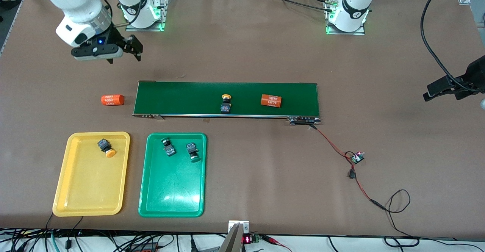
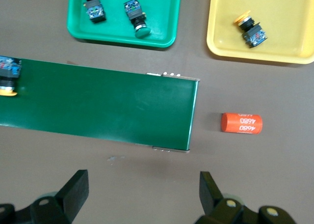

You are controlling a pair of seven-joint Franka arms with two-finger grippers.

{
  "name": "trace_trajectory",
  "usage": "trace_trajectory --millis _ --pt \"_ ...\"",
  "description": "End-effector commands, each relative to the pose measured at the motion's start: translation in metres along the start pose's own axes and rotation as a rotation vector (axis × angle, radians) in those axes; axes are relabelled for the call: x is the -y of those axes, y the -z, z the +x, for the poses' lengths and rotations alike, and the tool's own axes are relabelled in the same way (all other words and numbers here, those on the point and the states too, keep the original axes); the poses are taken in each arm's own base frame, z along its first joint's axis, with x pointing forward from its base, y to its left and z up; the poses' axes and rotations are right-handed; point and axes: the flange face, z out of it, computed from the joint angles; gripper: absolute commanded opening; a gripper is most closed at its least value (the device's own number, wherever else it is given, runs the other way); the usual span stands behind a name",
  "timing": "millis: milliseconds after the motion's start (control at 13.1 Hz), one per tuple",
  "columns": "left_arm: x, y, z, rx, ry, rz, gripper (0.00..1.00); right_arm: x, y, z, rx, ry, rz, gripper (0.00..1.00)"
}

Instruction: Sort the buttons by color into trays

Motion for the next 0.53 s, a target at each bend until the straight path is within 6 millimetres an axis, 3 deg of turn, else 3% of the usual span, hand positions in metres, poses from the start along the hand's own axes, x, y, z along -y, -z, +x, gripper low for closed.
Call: trace_trajectory --millis 0,152,456 --pt "0.001 0.009 0.001 -0.005 -0.013 0.02 1.0 -0.001 -0.005 -0.022 -0.07 -0.02 0.084 1.0" --pt "-0.001 0.013 -0.001 -0.013 -0.014 0.012 1.0 0.012 -0.01 -0.024 -0.101 0.004 0.082 1.0" --pt "-0.008 0.02 -0.011 -0.021 -0.023 -0.006 1.0 0.03 -0.041 -0.026 -0.15 0.031 0.079 1.0"
